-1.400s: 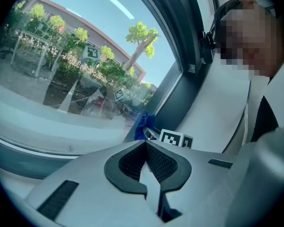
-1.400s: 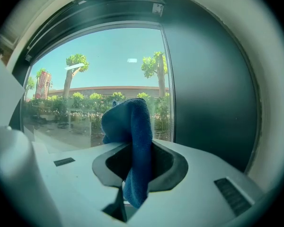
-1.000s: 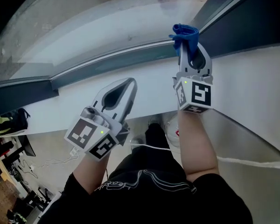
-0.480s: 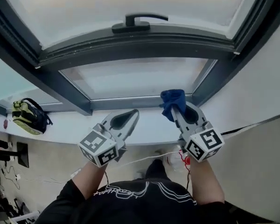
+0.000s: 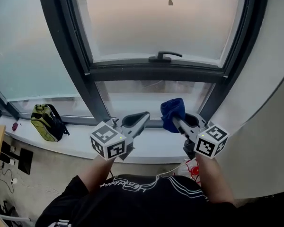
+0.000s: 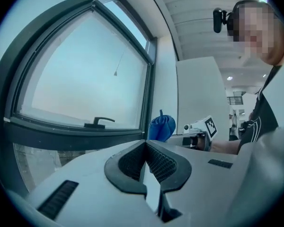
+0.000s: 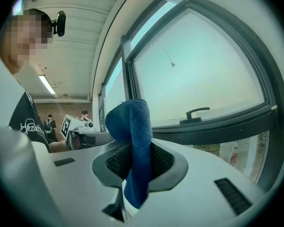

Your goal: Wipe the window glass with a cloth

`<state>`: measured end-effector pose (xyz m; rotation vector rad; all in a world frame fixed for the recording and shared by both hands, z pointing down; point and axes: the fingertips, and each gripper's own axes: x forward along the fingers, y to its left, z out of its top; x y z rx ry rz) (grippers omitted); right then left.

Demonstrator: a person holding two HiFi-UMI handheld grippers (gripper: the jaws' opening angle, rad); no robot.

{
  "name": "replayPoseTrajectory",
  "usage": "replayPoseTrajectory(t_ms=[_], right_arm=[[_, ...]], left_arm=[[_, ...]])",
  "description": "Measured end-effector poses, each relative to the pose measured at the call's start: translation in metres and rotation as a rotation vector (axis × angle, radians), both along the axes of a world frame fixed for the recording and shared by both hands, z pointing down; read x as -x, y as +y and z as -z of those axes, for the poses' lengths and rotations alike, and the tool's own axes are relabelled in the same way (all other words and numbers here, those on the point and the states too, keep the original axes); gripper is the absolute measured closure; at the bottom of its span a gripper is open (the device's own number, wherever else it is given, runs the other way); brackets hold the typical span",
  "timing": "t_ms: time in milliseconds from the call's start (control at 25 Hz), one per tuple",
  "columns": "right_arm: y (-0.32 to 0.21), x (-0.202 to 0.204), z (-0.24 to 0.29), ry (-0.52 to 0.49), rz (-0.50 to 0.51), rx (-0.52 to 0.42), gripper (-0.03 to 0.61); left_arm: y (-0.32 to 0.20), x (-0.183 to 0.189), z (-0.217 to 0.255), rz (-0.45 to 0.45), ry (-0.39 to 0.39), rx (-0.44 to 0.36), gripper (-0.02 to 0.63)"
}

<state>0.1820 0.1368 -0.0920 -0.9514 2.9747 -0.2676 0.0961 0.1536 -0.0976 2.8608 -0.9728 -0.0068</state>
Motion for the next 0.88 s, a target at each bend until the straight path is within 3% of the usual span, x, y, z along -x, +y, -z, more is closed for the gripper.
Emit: replayPoseTrajectory(t_ms=[360,880], right_arm=[[0.028,0.016,-0.006,0.046,-0.029,-0.041,0.517],[0.029,0.031,-0.017,-0.015,-0.038,-0.007,0.517]], left_arm=[[0.029,0.015,0.003,0.006,-0.002,-0.041,0.607],[0.034,0.022,-0.001,-0.012,0.0,-0.03,0.607]])
